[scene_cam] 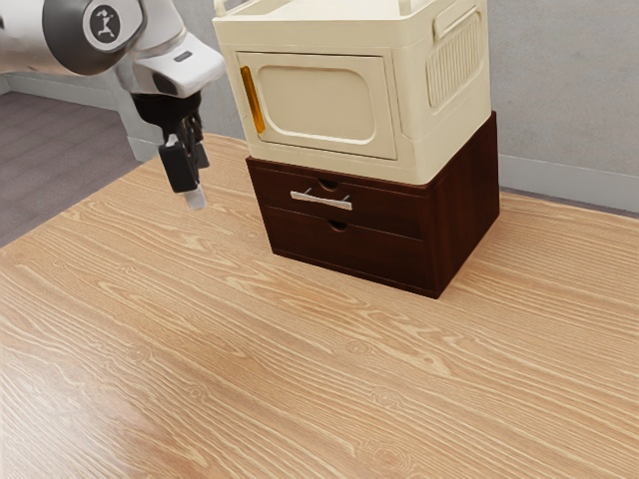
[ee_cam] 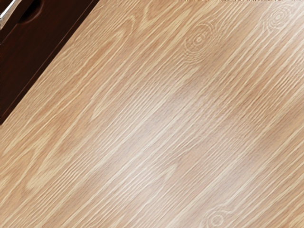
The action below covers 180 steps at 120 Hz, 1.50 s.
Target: Pull the drawer handle with one arm to open the drawer
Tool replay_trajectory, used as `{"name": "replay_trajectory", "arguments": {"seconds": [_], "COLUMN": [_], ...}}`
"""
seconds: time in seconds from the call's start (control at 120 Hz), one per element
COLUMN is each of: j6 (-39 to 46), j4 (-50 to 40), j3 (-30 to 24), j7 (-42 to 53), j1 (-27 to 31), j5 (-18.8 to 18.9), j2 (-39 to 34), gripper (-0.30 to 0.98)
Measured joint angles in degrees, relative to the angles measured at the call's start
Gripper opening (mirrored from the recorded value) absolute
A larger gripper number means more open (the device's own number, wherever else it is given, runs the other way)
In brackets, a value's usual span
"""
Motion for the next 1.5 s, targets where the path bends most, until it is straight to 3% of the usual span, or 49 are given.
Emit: {"name": "replay_trajectory", "arguments": {"seconds": [0.25, 0.4, 0.6, 0.983, 1.117, 1.292, 1.5], "j6": [0.1, 1.5, 7.8, 21.2, 25.2, 29.8, 34.3], "j4": [-1.3, -7.4, -8.4, -8.7, -8.7, -8.4, -7.9], "j3": [0.0, -0.4, -0.4, -0.4, -0.3, -0.1, -0.3], "j7": [-0.5, -0.2, 2.1, 9.9, 13.1, 17.5, 22.5], "j1": [-0.6, -1.9, -4.5, -3.5, -2.7, -1.4, -0.5], "j5": [-0.2, -0.2, 0.2, 2.2, 1.3, -1.2, -4.0], "j2": [-0.3, -4.1, 0.2, 5.5, 7.0, 8.5, 10.5], "gripper": [0.68, 0.68, 0.68, 0.68, 0.60, 0.42, 0.33]}}
